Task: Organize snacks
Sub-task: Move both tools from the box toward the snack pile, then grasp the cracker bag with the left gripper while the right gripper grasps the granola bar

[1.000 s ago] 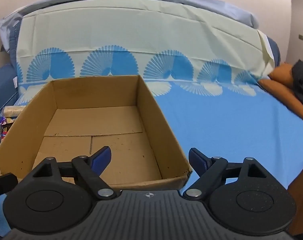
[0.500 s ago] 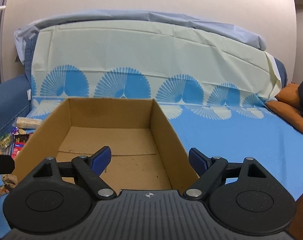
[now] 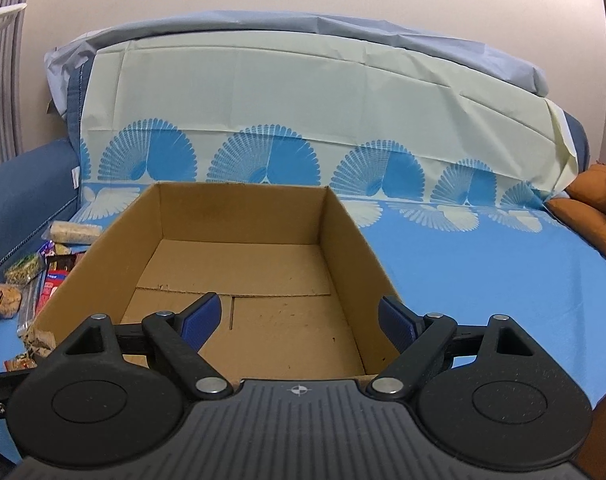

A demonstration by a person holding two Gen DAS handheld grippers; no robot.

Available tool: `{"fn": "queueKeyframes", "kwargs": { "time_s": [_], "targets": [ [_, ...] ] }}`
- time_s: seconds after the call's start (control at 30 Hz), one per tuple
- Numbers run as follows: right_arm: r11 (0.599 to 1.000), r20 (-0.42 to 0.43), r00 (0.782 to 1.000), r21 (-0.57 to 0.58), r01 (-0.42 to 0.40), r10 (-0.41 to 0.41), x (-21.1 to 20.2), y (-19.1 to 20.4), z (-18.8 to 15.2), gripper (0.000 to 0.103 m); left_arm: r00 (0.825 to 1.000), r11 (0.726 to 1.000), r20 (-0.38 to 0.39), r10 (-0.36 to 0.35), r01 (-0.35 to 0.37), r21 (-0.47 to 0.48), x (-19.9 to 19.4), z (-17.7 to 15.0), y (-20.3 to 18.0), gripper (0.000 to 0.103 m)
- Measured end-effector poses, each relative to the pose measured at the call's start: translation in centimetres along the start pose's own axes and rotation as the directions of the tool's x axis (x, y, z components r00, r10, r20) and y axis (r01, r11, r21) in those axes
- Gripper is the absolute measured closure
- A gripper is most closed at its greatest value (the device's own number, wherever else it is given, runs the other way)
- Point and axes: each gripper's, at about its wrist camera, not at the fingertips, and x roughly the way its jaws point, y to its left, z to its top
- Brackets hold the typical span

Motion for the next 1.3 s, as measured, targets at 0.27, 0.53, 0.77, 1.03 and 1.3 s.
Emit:
{"fn": "queueKeyframes", "kwargs": {
  "time_s": [0.27, 0.53, 0.77, 1.03, 1.3],
  "targets": [
    [1.0, -0.011, 1.0, -0.016, 0.001, -0.001, -0.1, -0.1, 0.0, 0.016, 0.981, 0.997, 0.191, -0.046, 0.034, 0.068, -2.2, -0.3, -1.2, 0.001],
    [1.0, 0.017, 1.0, -0.01, -0.021, 0.022, -0.7, 0.7, 0.4, 0.032, 0.989, 0.992, 0.095, -0.11, 0.104, 0.068, -2.2, 0.4, -0.7, 0.033],
    [0.995, 0.032, 0.995, 0.016, -0.099, 0.098, -1.4, 2.7, 1.5, 0.059, 0.989, 0.989, 0.055, -0.139, 0.136, 0.05, -2.5, 3.0, 2.6, 0.077],
    [0.968, 0.069, 0.966, 0.013, -0.25, 0.249, -2.2, 7.3, 3.4, 0.062, 0.994, 0.995, 0.042, -0.103, 0.103, 0.016, -2.8, 5.5, 11.3, 0.077],
    [0.895, 0.037, 0.899, -0.122, -0.429, 0.436, -3.2, 14.8, 3.5, 0.065, 0.997, 0.992, 0.045, -0.054, 0.059, -0.109, -2.0, 2.4, 20.1, 0.078]
  ]
}}
